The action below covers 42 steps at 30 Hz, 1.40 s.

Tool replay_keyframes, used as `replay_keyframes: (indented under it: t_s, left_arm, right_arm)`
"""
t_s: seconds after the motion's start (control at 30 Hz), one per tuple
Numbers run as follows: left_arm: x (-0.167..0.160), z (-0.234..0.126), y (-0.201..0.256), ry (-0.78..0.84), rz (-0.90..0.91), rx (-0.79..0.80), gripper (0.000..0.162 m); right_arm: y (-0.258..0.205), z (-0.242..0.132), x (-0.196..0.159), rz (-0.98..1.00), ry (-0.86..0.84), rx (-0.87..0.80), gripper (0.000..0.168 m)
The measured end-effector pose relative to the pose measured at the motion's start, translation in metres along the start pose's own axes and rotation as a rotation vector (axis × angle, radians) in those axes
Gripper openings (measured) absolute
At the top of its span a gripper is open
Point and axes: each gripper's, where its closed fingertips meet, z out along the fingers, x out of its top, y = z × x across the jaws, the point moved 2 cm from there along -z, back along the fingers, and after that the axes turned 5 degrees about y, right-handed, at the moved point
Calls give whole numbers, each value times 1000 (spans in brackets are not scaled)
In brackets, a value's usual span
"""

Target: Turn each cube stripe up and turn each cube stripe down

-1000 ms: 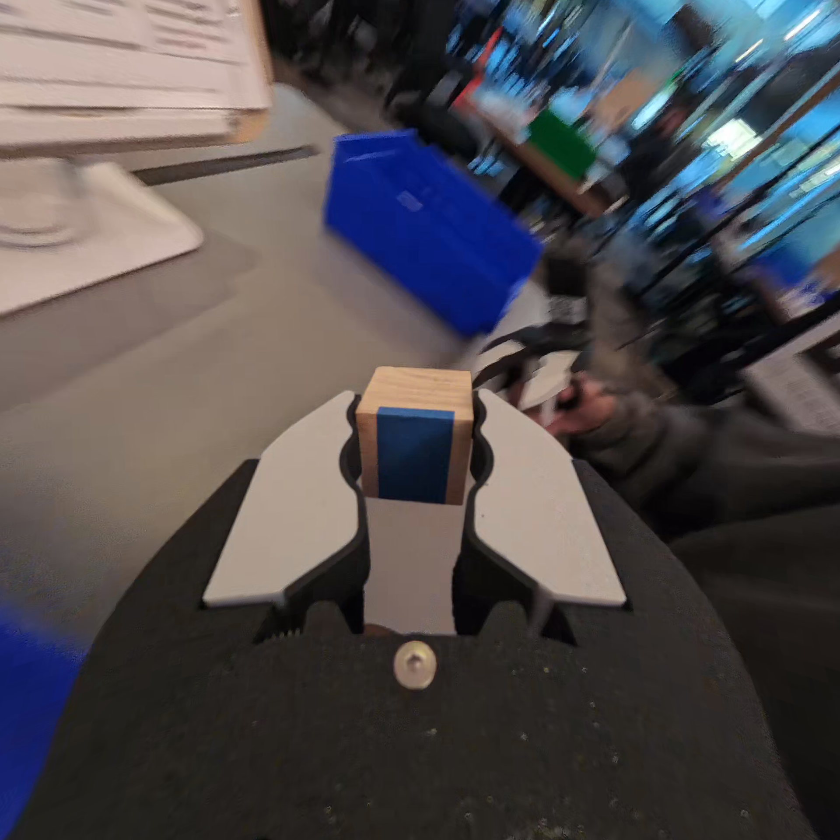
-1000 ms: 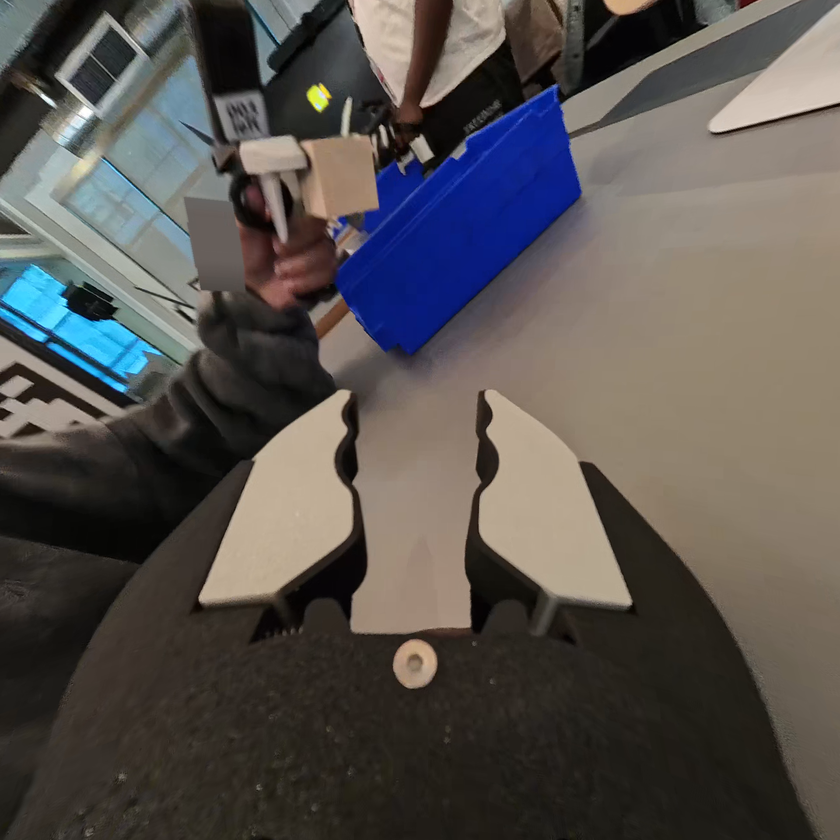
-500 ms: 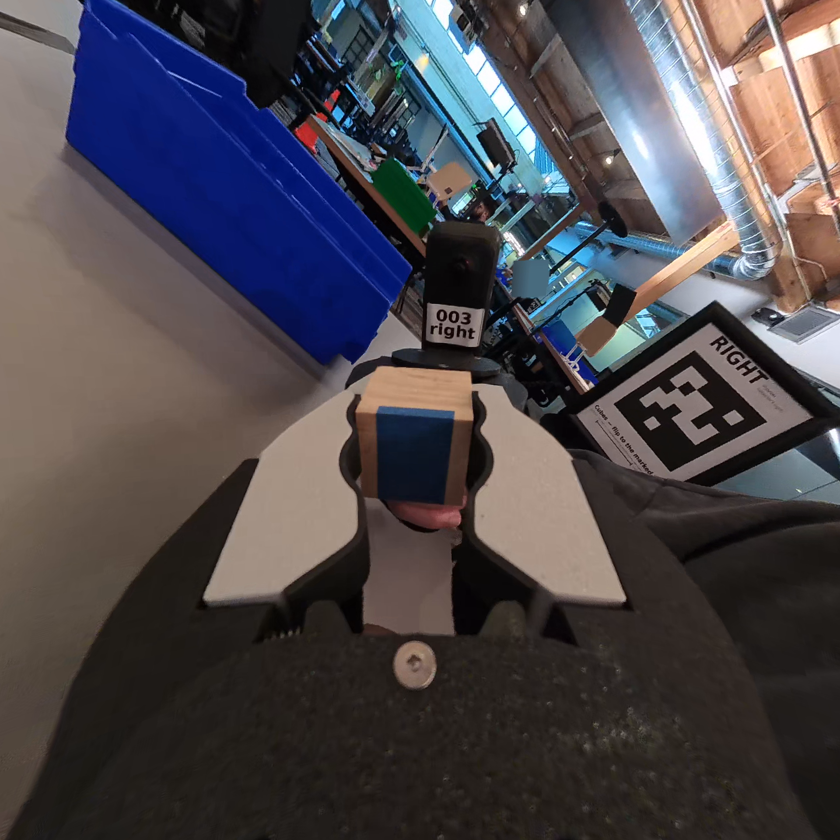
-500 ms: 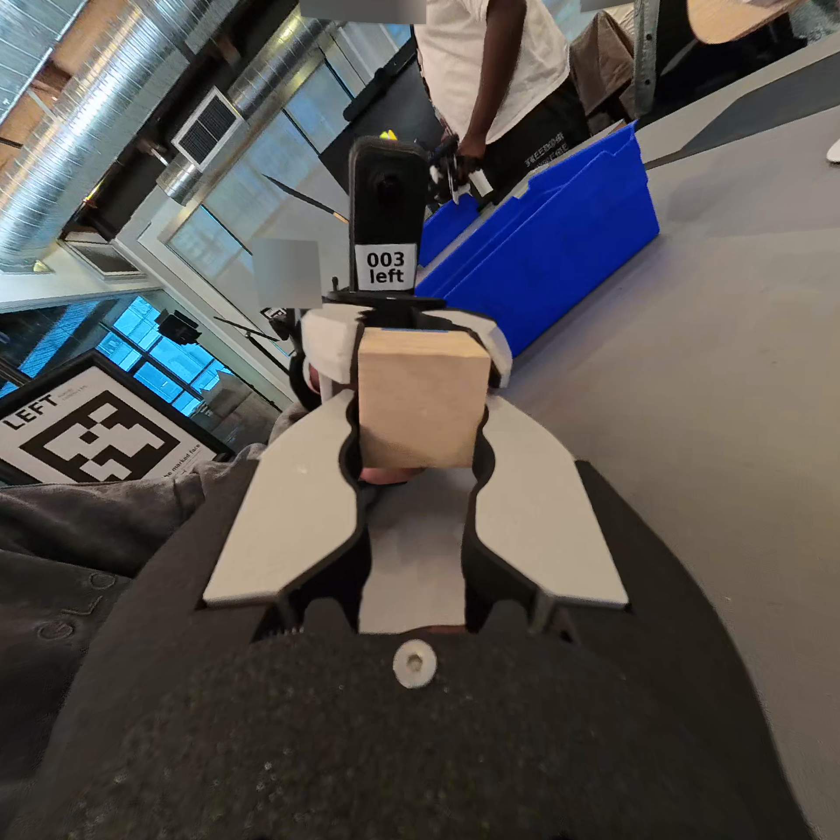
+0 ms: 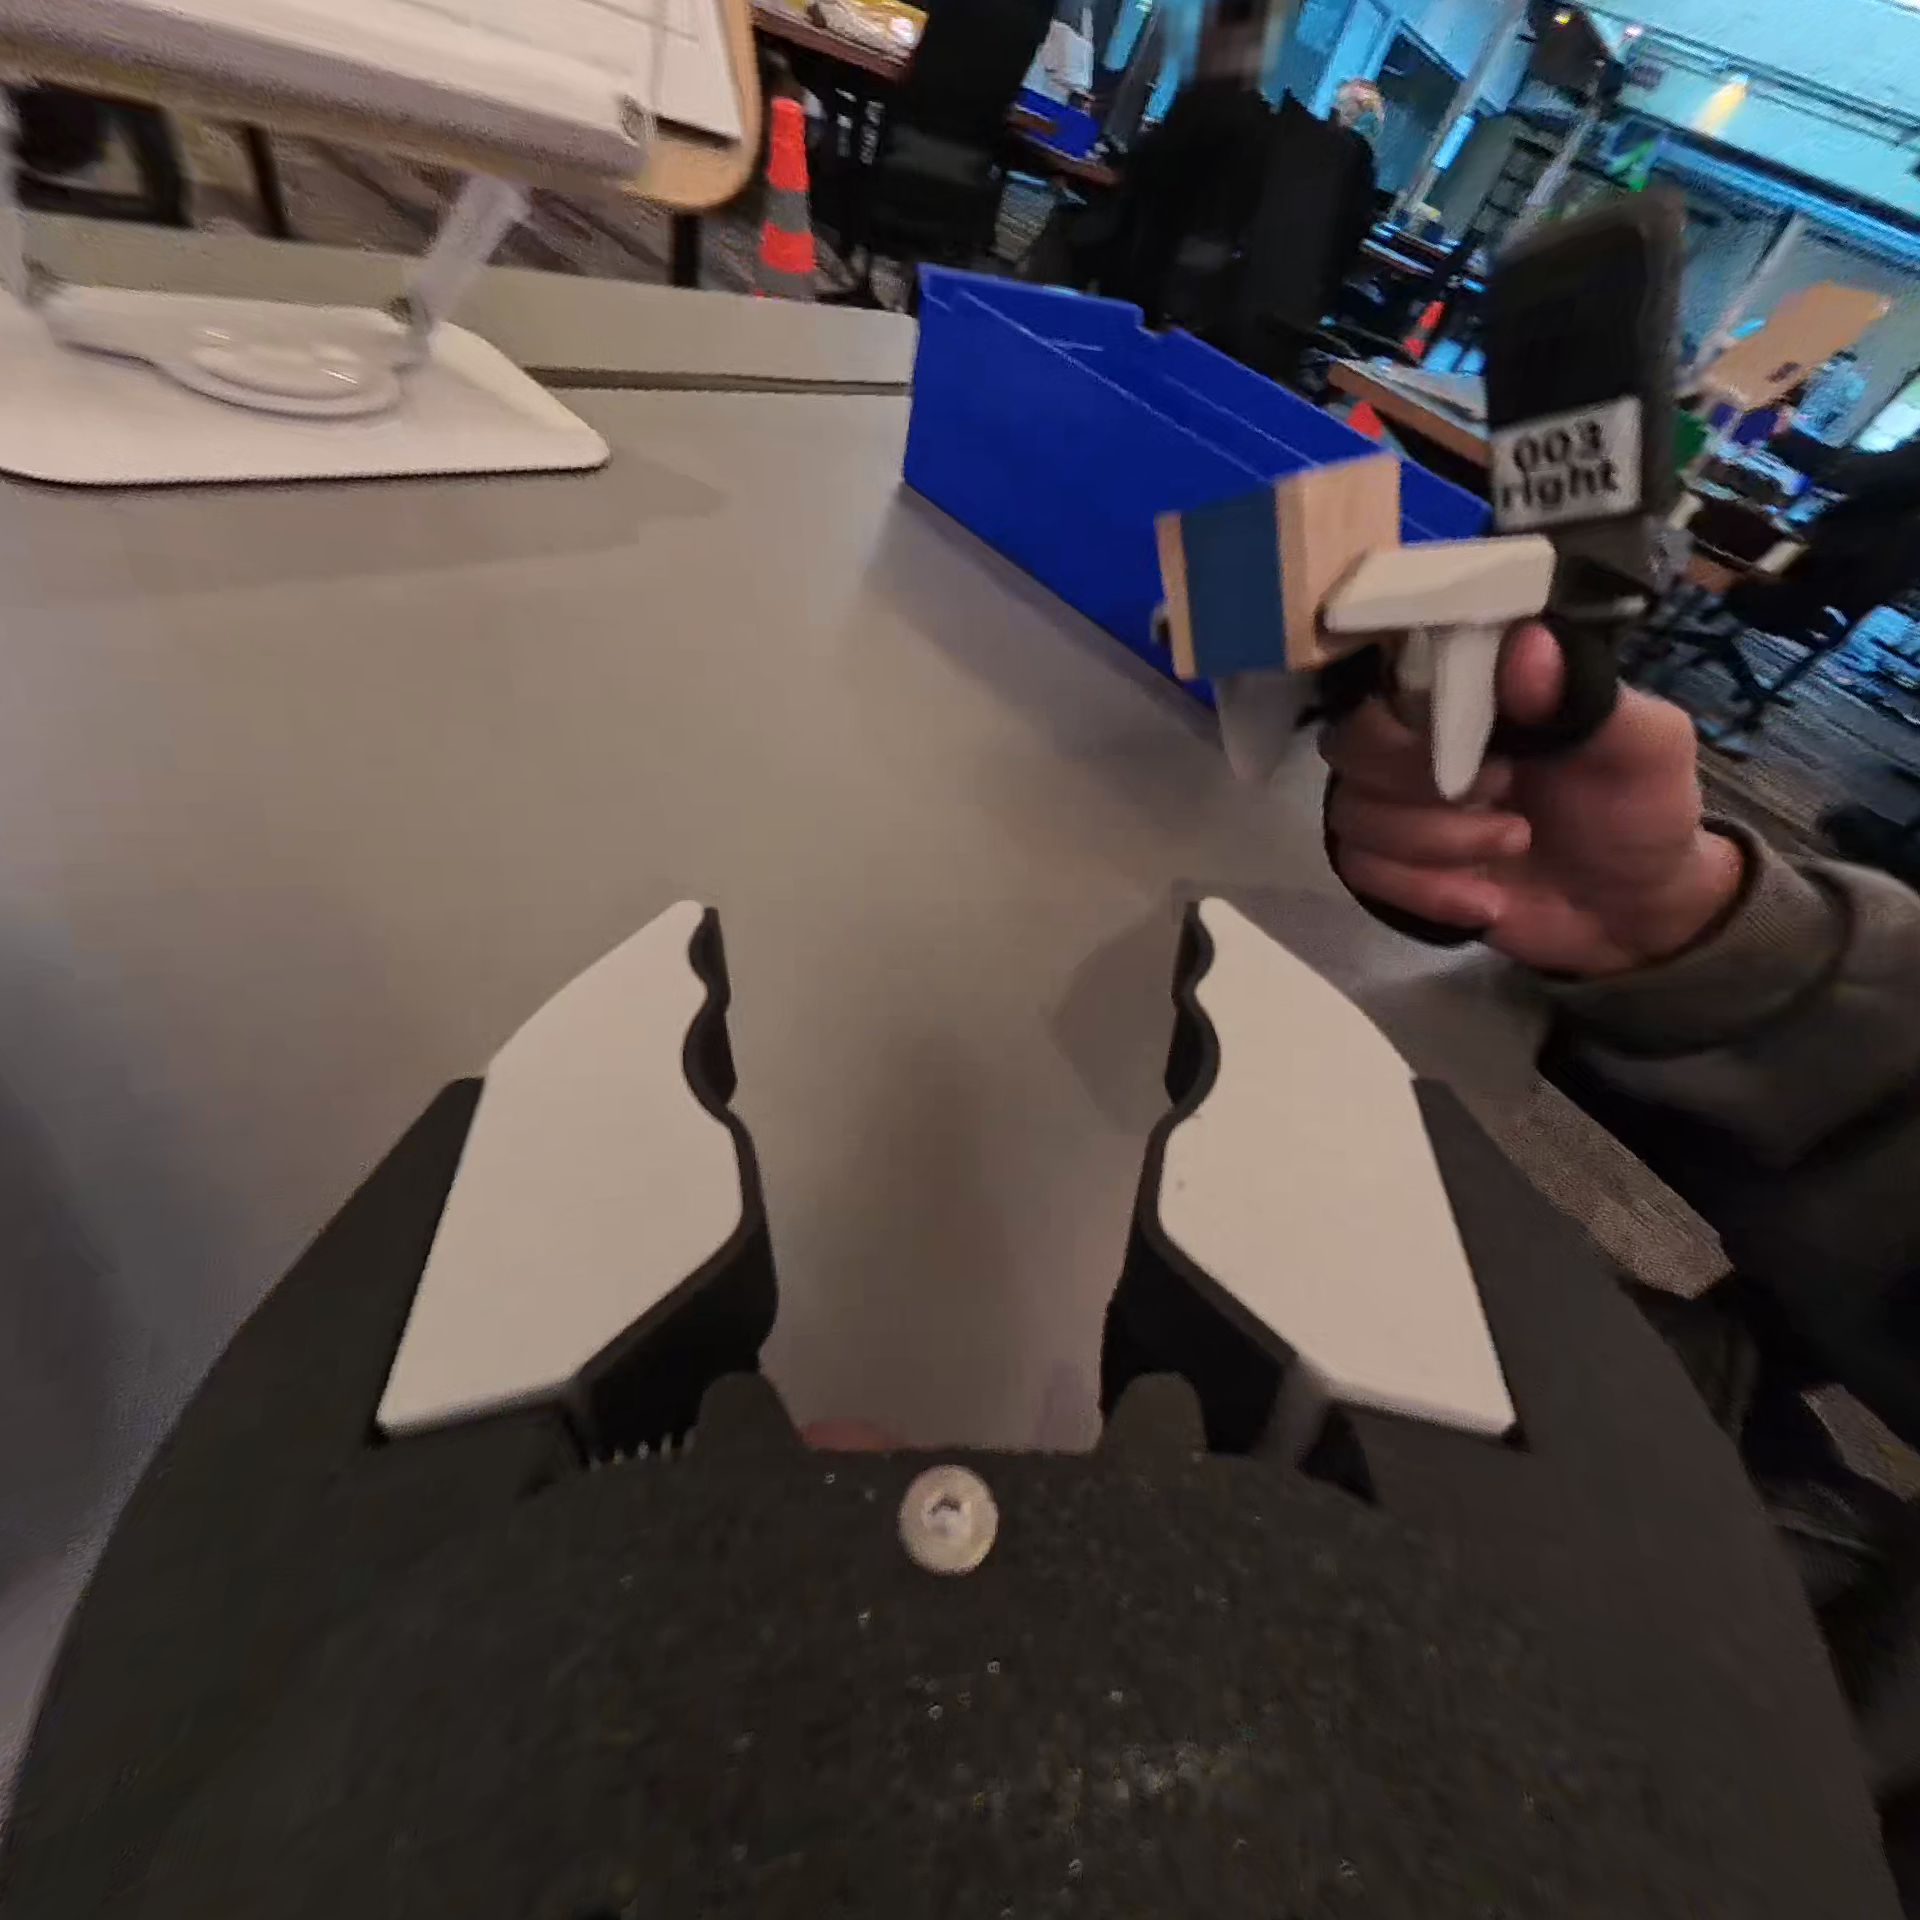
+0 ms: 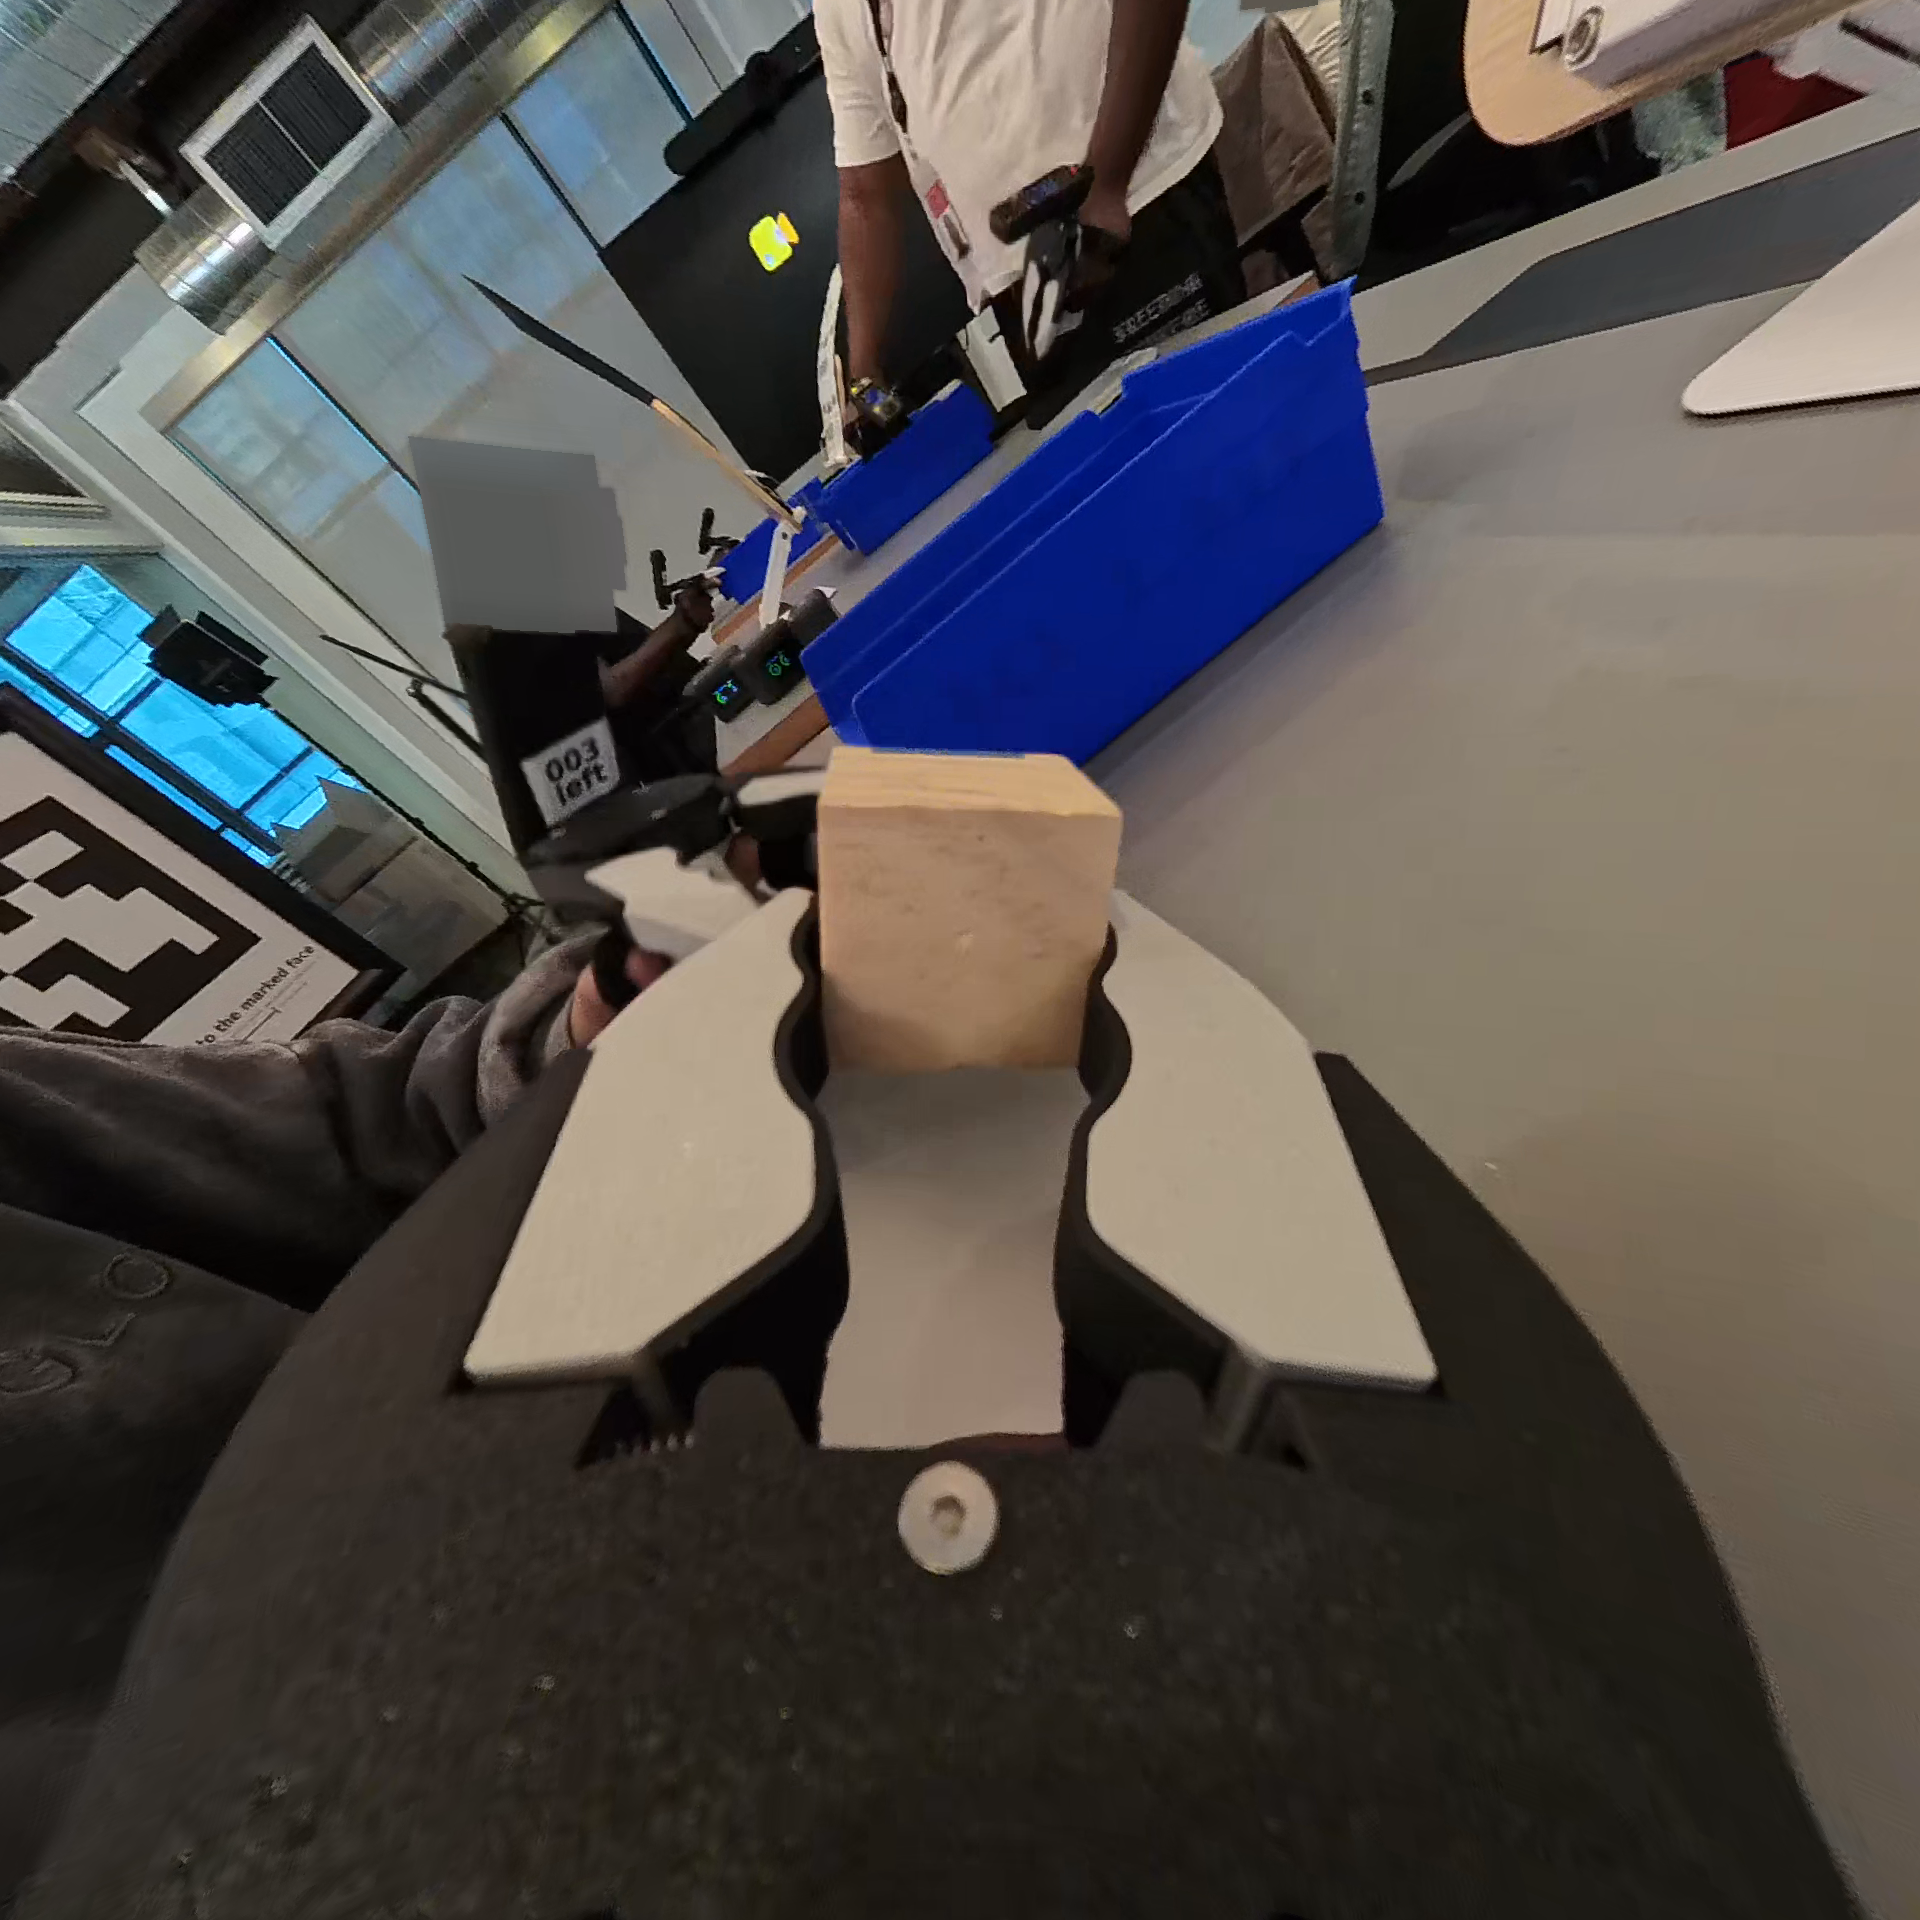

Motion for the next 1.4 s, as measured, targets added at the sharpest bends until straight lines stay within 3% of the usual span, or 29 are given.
replay_keyframes:
  t_s: [0.17,0.3,0.43,0.57,0.7,0.87,1.3,1.4]
  left_arm:
    - [-13,12,18,-116,67,-71,80]
    - [-18,10,23,-147,83,-87,77]
    - [-22,11,23,-202,62,-115,70]
    - [-21,9,23,-203,4,-146,72]
    - [-20,8,25,-205,-10,-157,72]
    - [-23,8,32,-218,-2,-188,72]
    - [-30,8,40,-251,27,-206,76]
    - [-30,8,39,-256,22,-207,76]
  right_arm:
    - [-4,-21,37,-101,3,-101,46]
    - [33,-109,106,-200,-16,-509,46]
    - [115,-225,122,-105,-267,-1065,47]
    - [162,-277,83,104,-647,-1243,46]
    - [183,-291,55,203,-864,-1309,47]
    - [200,-295,39,255,-973,-1345,47]
    - [202,-294,41,250,-968,-1351,50]
    - [186,-293,57,185,-909,-1379,57]
